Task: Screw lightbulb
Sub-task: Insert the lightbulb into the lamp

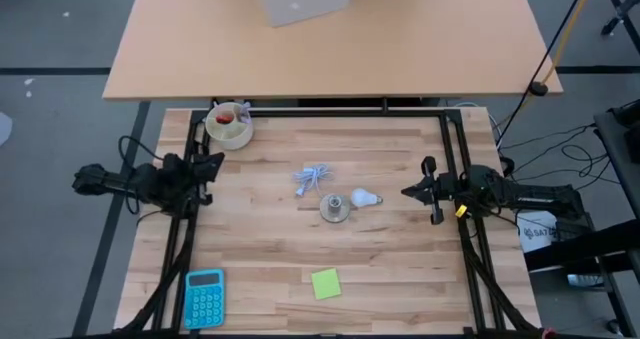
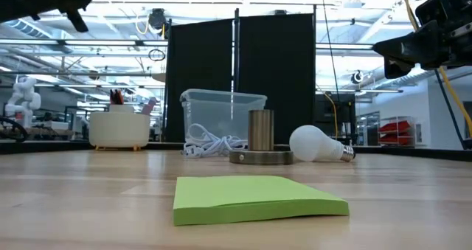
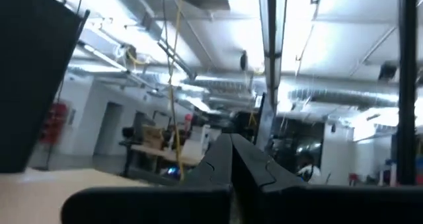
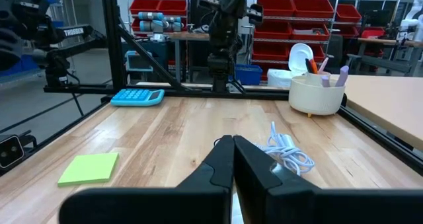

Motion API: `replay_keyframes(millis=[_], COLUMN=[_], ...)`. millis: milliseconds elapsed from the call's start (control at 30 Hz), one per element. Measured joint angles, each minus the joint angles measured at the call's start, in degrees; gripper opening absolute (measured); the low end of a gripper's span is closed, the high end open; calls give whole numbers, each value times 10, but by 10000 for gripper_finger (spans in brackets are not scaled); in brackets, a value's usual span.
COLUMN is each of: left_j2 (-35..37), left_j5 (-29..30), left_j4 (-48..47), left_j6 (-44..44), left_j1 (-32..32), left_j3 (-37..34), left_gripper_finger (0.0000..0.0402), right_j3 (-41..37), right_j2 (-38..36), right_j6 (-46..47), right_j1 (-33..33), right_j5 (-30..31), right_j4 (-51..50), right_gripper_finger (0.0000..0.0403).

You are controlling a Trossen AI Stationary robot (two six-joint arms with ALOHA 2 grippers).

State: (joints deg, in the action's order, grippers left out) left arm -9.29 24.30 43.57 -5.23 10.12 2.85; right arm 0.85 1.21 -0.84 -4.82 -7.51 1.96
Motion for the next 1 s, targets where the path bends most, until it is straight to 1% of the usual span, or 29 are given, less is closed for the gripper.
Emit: replay_keyframes(millis=[100, 167, 267, 333, 400, 500, 600, 667, 733, 833, 933, 1000], left_j2=[-44, -79, -142, -198, -258, -352, -437, -493, -547, -623, -695, -741], left_j5=[-27, -28, -26, -26, -26, -14, -12, -20, -35, -69, -107, -120], left_j4=[65, 63, 9, -31, -68, -118, -193, -240, -292, -332, -357, -389], left_j6=[36, 69, 101, 106, 103, 70, 35, 32, 31, 0, -33, -51], left_j1=[-11, -16, -22, -26, -32, -39, -50, -62, -76, -92, -100, -103], left_j3=[5, 27, 83, 128, 174, 251, 325, 375, 420, 475, 529, 568], left_gripper_finger=[0, 0, 0, 0, 1, 10, 38, 63, 90, 129, 161, 180], right_j3=[0, 0, 0, 0, 0, 0, 0, 0, 0, 0, -1, -1], right_j2=[0, 0, 0, 0, 0, 0, 0, 0, 0, 0, 0, 0], right_j6=[0, 0, 0, 0, 0, 0, 0, 0, 0, -3, -30, -32], right_j1=[0, 0, 0, 0, 0, 0, 0, 0, 0, 0, 0, -1], right_j5=[0, 0, 0, 0, 0, 0, 0, 0, 0, 3, 52, 62], right_j4=[0, 0, 0, 0, 0, 0, 0, 0, 0, 2, 22, 38], right_gripper_finger=[4, 4, 4, 4, 4, 4, 4, 4, 4, 4, 4, 4])
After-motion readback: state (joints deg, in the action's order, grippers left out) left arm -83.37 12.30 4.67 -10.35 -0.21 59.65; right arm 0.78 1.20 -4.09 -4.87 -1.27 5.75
